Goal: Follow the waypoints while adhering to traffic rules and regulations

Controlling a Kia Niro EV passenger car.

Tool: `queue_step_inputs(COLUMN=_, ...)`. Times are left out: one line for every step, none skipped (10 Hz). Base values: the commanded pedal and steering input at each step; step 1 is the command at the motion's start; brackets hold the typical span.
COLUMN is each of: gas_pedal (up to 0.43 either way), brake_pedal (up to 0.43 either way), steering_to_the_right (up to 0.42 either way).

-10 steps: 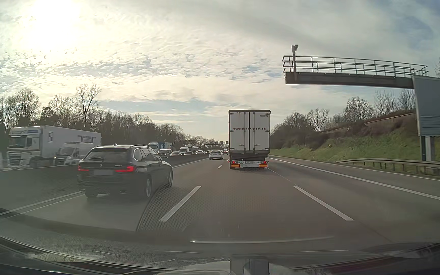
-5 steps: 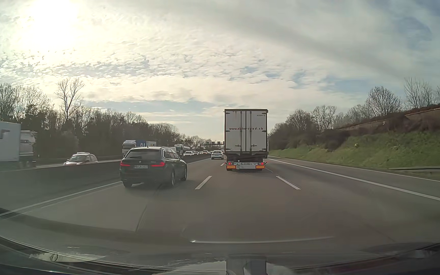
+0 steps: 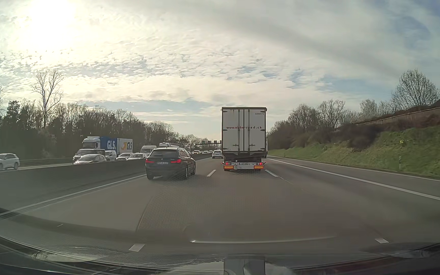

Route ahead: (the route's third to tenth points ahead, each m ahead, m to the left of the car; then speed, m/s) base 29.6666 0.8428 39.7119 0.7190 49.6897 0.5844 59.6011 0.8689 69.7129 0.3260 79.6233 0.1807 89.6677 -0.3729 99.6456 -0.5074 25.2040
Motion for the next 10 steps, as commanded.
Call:
queue_step_inputs(gas_pedal=0.311, brake_pedal=0.0, steering_to_the_right=0.001)
queue_step_inputs(gas_pedal=0.311, brake_pedal=0.0, steering_to_the_right=0.001)
queue_step_inputs(gas_pedal=0.311, brake_pedal=0.0, steering_to_the_right=0.001)
queue_step_inputs(gas_pedal=0.311, brake_pedal=0.0, steering_to_the_right=0.001)
queue_step_inputs(gas_pedal=0.311, brake_pedal=0.0, steering_to_the_right=0.0)
queue_step_inputs(gas_pedal=0.311, brake_pedal=0.0, steering_to_the_right=-0.002)
queue_step_inputs(gas_pedal=0.311, brake_pedal=0.0, steering_to_the_right=-0.002)
queue_step_inputs(gas_pedal=0.311, brake_pedal=0.0, steering_to_the_right=-0.002)
queue_step_inputs(gas_pedal=0.311, brake_pedal=0.0, steering_to_the_right=-0.002)
queue_step_inputs(gas_pedal=0.311, brake_pedal=0.0, steering_to_the_right=-0.002)
